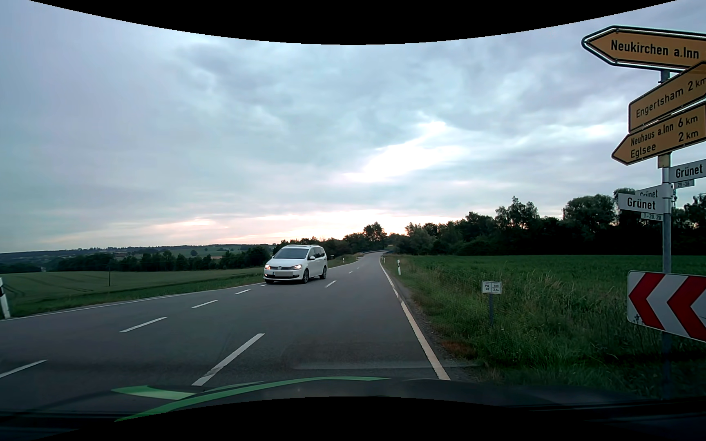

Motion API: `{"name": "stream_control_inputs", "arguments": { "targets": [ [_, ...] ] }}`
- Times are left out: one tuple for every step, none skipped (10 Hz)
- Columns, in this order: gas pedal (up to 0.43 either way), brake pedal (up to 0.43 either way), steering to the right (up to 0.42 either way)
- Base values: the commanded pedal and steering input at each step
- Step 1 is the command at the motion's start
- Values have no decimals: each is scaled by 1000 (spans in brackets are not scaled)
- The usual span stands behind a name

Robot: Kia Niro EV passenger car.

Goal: Follow the waypoints while adhering to traffic rules and regulations

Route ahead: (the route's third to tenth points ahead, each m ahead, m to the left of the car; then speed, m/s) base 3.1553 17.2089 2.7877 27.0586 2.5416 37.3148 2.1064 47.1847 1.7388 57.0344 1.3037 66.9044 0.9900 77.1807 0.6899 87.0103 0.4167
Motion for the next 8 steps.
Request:
{"name": "stream_control_inputs", "arguments": {
  "targets": [
    [0, 0, -60],
    [0, 0, -79],
    [47, 0, -112],
    [67, 0, -158],
    [87, 0, -202],
    [110, 0, -255],
    [130, 0, -307],
    [130, 0, -347]
  ]
}}
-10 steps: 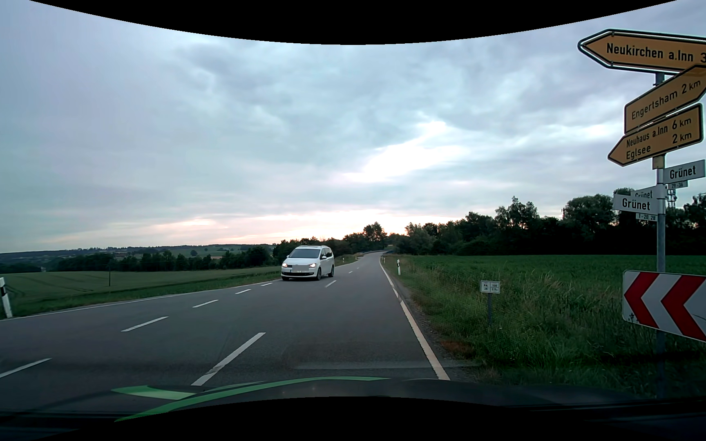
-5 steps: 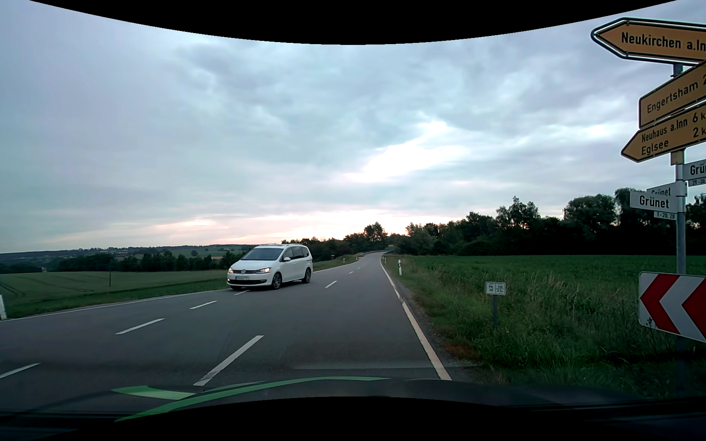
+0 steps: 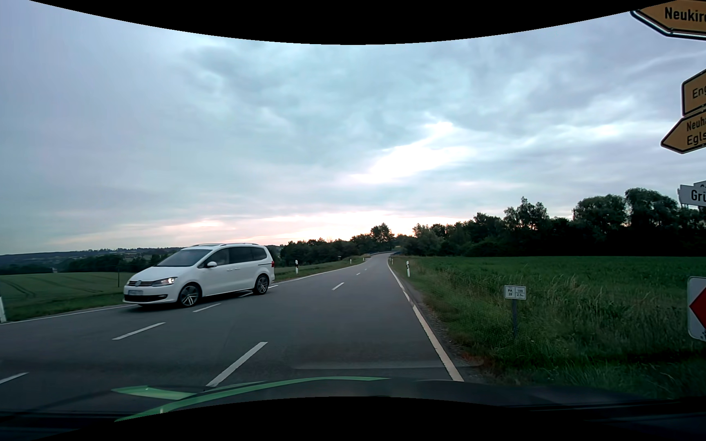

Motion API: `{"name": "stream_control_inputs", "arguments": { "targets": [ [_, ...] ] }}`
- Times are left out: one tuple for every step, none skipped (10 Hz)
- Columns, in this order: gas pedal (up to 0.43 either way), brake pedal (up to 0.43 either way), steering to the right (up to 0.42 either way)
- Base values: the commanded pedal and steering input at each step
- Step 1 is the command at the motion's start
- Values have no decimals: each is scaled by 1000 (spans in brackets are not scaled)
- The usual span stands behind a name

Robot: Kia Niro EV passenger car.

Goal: Follow the waypoints while adhering to traffic rules and regulations

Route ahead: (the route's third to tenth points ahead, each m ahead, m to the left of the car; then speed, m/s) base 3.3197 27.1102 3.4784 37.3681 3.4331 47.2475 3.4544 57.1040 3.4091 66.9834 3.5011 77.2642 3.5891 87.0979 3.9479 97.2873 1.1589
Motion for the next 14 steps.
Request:
{"name": "stream_control_inputs", "arguments": {
  "targets": [
    [150, 0, -412],
    [157, 0, -470],
    [157, 0, -493],
    [157, 0, -510],
    [169, 0, -538],
    [169, 0, -579],
    [169, 0, -620],
    [177, 0, -652],
    [177, 0, -681],
    [177, 0, -699],
    [177, 0, -716],
    [177, 0, -731],
    [177, 0, -747],
    [189, 0, -755]
  ]
}}
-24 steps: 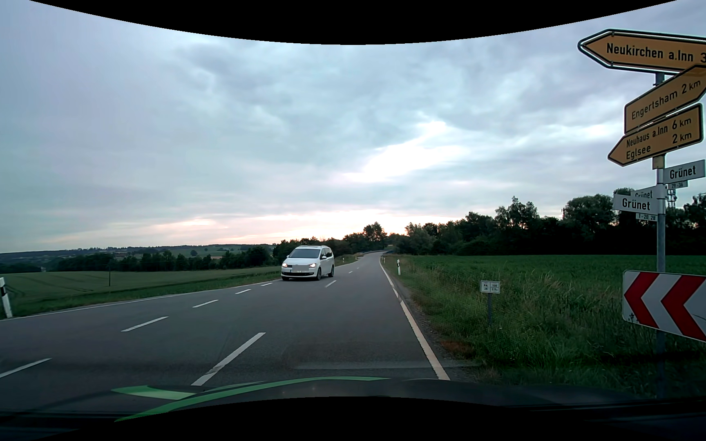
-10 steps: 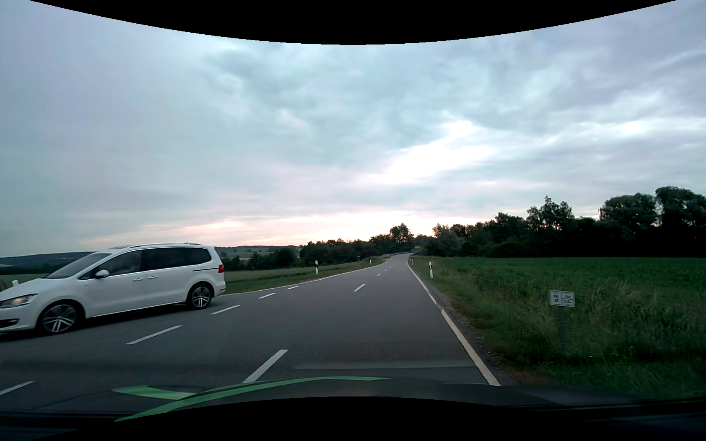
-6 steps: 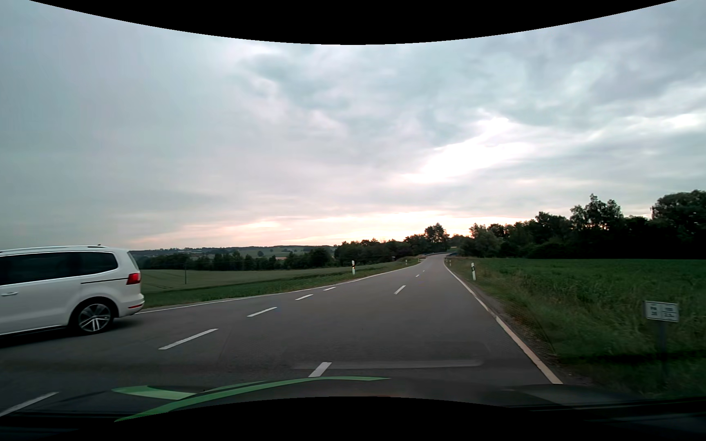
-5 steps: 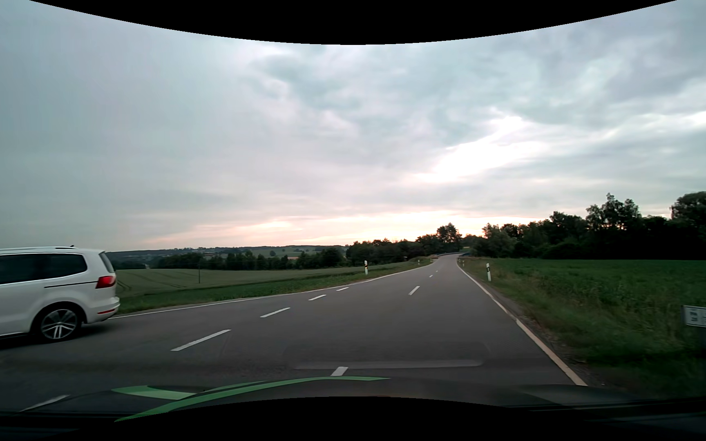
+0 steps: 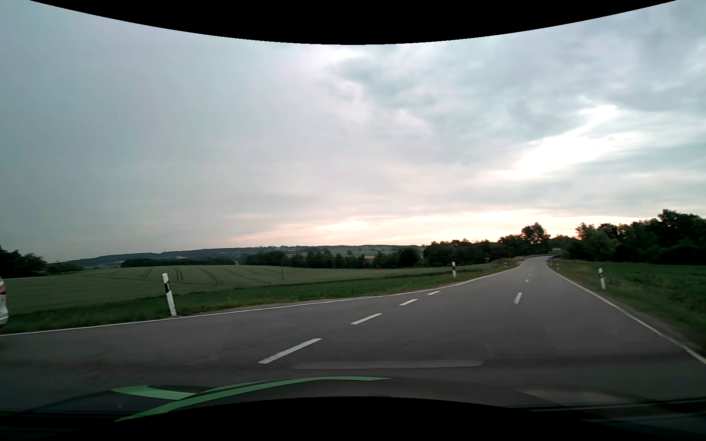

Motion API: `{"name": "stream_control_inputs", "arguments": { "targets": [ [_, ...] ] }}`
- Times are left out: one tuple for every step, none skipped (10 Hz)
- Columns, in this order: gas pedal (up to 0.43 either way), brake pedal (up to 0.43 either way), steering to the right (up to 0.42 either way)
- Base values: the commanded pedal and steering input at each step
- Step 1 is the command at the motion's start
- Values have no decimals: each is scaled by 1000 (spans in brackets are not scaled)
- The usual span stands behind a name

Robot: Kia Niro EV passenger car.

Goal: Follow the waypoints while adhering to traffic rules and regulations

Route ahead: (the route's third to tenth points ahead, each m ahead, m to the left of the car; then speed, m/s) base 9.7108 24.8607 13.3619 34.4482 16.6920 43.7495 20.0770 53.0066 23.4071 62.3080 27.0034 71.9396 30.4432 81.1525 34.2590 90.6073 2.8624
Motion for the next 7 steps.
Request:
{"name": "stream_control_inputs", "arguments": {
  "targets": [
    [189, 0, -757],
    [189, 0, -756],
    [189, 0, -756],
    [189, 0, -757],
    [189, 0, -755],
    [189, 0, -750],
    [189, 0, -744]
  ]
}}
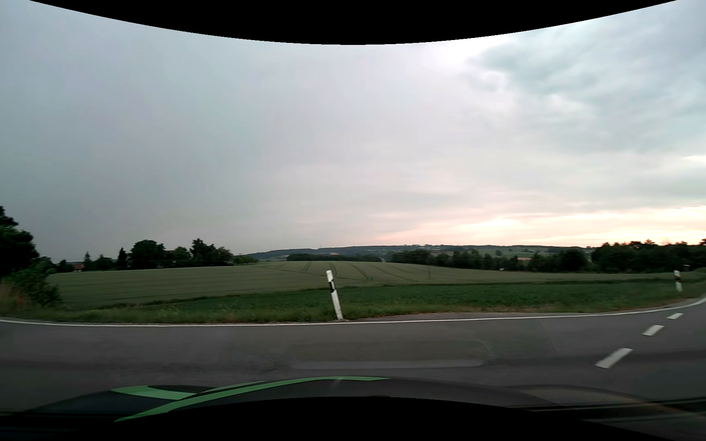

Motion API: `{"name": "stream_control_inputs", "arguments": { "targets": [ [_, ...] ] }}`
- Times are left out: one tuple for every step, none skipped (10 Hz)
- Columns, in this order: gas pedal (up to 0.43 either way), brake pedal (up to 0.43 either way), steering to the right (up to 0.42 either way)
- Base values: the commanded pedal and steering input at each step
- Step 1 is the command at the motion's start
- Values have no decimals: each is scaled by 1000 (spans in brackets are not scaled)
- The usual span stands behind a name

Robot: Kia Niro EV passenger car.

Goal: Follow the waypoints while adhering to traffic rules and regulations

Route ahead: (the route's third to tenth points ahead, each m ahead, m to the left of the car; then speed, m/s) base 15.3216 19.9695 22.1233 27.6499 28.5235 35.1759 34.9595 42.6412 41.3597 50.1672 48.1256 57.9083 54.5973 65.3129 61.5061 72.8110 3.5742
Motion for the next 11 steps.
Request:
{"name": "stream_control_inputs", "arguments": {
  "targets": [
    [189, 0, -734],
    [189, 0, -722],
    [189, 0, -713],
    [189, 0, -698],
    [189, 0, -679],
    [189, 0, -664],
    [197, 0, -641],
    [220, 0, -601],
    [228, 0, -556],
    [248, 0, -482],
    [260, 0, -414]
  ]
}}
